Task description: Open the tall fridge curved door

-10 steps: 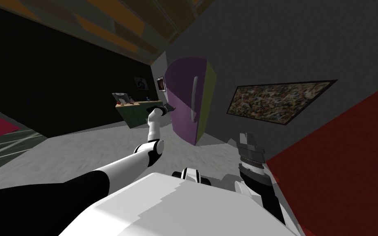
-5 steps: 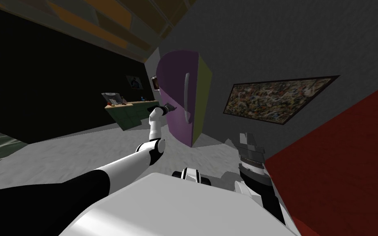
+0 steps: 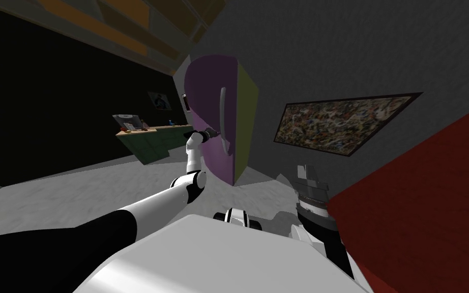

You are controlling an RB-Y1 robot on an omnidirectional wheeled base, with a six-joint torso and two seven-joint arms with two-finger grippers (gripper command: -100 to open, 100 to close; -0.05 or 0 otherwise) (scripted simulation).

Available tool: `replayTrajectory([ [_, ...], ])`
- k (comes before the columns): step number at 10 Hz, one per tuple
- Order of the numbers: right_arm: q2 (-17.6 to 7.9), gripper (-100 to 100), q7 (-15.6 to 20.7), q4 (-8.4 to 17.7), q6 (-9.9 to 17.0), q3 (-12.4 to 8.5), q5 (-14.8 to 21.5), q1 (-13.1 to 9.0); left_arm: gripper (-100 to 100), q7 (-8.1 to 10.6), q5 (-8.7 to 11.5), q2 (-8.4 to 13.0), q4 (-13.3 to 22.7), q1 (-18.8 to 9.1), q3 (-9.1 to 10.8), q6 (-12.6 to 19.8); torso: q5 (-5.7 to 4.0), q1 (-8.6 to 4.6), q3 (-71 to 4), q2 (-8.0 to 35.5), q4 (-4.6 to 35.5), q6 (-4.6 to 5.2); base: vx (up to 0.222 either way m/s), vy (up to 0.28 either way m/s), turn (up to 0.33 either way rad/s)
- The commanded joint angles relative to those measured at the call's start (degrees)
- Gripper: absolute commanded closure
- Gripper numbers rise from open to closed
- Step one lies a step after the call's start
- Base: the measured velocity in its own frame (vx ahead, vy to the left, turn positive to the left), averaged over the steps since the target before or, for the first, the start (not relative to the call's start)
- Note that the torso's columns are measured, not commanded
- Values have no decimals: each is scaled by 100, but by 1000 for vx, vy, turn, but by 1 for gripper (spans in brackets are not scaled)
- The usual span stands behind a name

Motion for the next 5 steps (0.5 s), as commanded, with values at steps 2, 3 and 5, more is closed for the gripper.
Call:
replayTrajectory([
  [2,0,0,0,0,0,0,0,0,-100,121,-3,-44,46,-70,44,45,0,-1,-3,-5,-1,0,108,-100,-28],
  [3,-1,0,0,0,0,-1,0,-1,-100,200,-65,12,27,-158,70,159,7,24,8,15,3,-3,114,-47,-13],
  [5,-1,0,0,0,0,-1,0,-1,100,184,-56,-20,24,-131,57,119,7,20,1,4,-1,-1,42,-17,-1],
])
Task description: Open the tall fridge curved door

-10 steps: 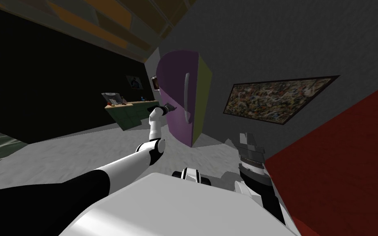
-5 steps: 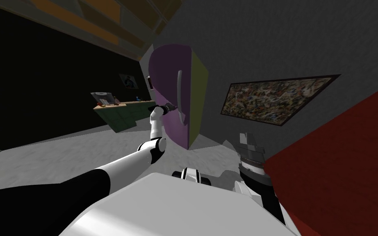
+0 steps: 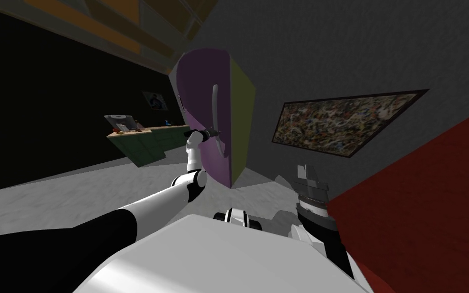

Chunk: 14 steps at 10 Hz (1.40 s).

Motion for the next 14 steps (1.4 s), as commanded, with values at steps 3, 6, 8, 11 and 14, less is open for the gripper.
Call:
replayTrajectory([
  [3,-3,0,0,1,1,-2,0,-3,100,-76,283,-72,-144,26,-33,298,13,60,22,32,15,-13,-120,245,-51],
  [6,-3,0,0,1,1,-3,0,-3,100,-157,561,-139,-289,53,-68,598,7,37,-9,-13,22,-30,-170,276,-23],
  [8,-2,0,0,1,1,-2,0,-3,100,-238,839,-206,-434,79,-102,898,-2,11,-17,-23,17,-27,-169,291,-21],
  [11,-2,0,0,1,1,-2,0,-2,100,-318,1116,-272,-579,106,-136,1197,1,19,-20,-27,22,-31,-144,280,-27],
  [14,-3,0,0,1,1,-2,0,-2,100,-399,1394,-339,-724,133,-171,1497,-2,6,-8,-11,19,-19,-166,292,-20],
])
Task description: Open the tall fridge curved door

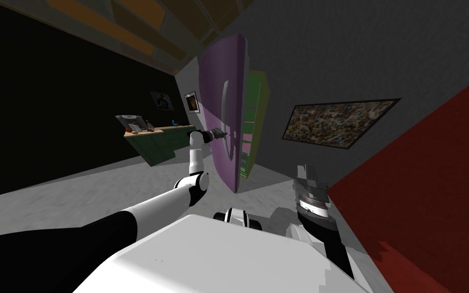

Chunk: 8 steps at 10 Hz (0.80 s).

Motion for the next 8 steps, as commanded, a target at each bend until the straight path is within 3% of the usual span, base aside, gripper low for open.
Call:
replayTrajectory([
  [1,-1,0,0,0,0,-1,0,0,100,-24,120,-23,-108,27,-1,123,0,7,13,17,2,9,-84,169,-25],
  [2,1,0,0,1,0,1,0,1,100,-34,287,-66,-200,63,23,384,-15,-60,-8,-16,-6,14,-44,201,7],
  [3,1,0,0,0,0,0,0,1,100,-40,439,-95,-287,81,56,561,-21,-47,-16,-27,-11,25,-55,320,-37],
  [4,0,0,0,0,0,0,0,1,100,-40,439,-95,-287,81,56,590,-10,-8,-13,-17,-5,25,-41,266,-38],
  [6,0,0,0,0,0,0,0,1,100,-54,743,-153,-460,117,124,993,0,13,-15,-16,-7,10,-81,314,-14],
  [7,0,0,0,0,0,0,0,1,100,-54,743,-153,-460,117,124,1002,4,13,-12,-15,-9,10,2,272,-14],
  [8,0,0,0,0,0,0,0,2,100,-61,894,-182,-546,135,158,1208,-2,-8,-30,-42,-7,8,40,268,-11],
])
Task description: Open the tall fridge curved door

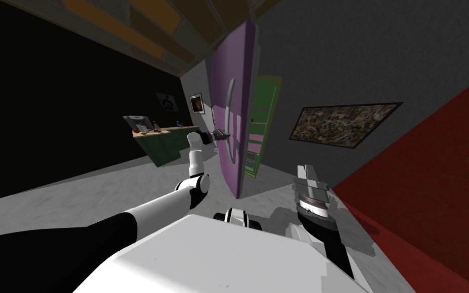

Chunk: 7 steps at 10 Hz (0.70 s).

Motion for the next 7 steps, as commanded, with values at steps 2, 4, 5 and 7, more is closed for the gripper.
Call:
replayTrajectory([
  [2,0,0,0,0,0,0,0,0,100,-4,332,-28,-221,10,105,417,7,19,-8,-5,-12,-3,-56,282,-17],
  [4,0,0,0,0,0,0,0,0,100,-11,483,-57,-308,28,139,623,8,22,6,11,-5,-1,-46,265,-5],
  [5,1,0,0,0,0,0,0,0,100,-18,635,-86,-394,46,172,829,0,-8,-3,-3,-6,4,-37,272,1],
  [7,0,0,0,0,0,0,0,0,100,-24,787,-115,-481,64,206,1035,1,13,11,18,2,9,-21,298,-17],
])
